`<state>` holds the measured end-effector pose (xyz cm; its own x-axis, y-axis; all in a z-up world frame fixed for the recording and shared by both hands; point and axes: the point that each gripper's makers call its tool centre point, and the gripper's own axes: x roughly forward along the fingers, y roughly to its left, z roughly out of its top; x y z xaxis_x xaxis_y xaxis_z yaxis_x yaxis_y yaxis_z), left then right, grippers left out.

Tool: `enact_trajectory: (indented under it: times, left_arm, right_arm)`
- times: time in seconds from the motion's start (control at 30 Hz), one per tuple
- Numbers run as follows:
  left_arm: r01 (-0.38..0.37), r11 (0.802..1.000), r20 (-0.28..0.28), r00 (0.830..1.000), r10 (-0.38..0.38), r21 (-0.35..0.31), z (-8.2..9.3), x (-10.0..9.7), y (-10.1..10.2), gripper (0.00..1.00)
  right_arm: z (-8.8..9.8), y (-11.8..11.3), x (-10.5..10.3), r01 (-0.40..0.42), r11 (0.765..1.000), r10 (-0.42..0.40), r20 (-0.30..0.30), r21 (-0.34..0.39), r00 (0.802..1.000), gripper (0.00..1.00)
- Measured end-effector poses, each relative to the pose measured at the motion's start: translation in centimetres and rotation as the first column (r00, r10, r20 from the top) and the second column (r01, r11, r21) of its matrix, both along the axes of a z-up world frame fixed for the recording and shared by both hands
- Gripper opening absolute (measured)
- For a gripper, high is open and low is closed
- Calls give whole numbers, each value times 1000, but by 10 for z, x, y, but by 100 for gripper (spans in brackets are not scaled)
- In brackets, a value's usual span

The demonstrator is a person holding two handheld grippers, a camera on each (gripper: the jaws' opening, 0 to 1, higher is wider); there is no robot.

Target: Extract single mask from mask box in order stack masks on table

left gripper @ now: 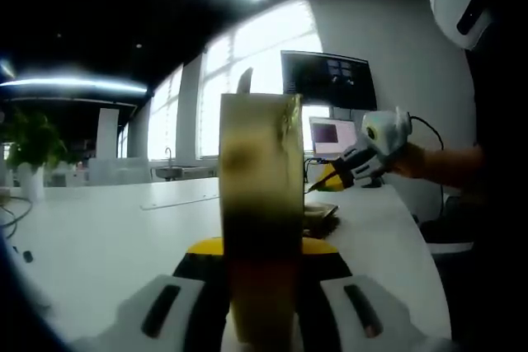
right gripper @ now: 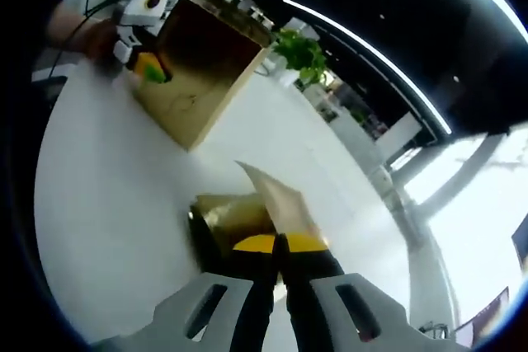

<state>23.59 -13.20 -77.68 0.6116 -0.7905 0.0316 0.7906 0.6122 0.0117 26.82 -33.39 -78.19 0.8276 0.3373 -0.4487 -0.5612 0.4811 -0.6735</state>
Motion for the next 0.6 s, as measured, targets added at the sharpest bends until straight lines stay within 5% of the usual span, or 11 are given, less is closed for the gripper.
enact_trajectory:
  times: [0.33, 0.6]
  left_arm:
    - [-1, 1000, -1, 1000, 1, 3, -1, 0, 0, 32]
    - [0, 1000, -2, 1000, 0, 5, -1, 0, 0, 32]
  right_arm:
    - [-13, -3, -3, 18, 1000, -18, -34, 4, 999, 1]
    - [-22, -10, -4, 55, 998, -56, -62, -5, 997, 15]
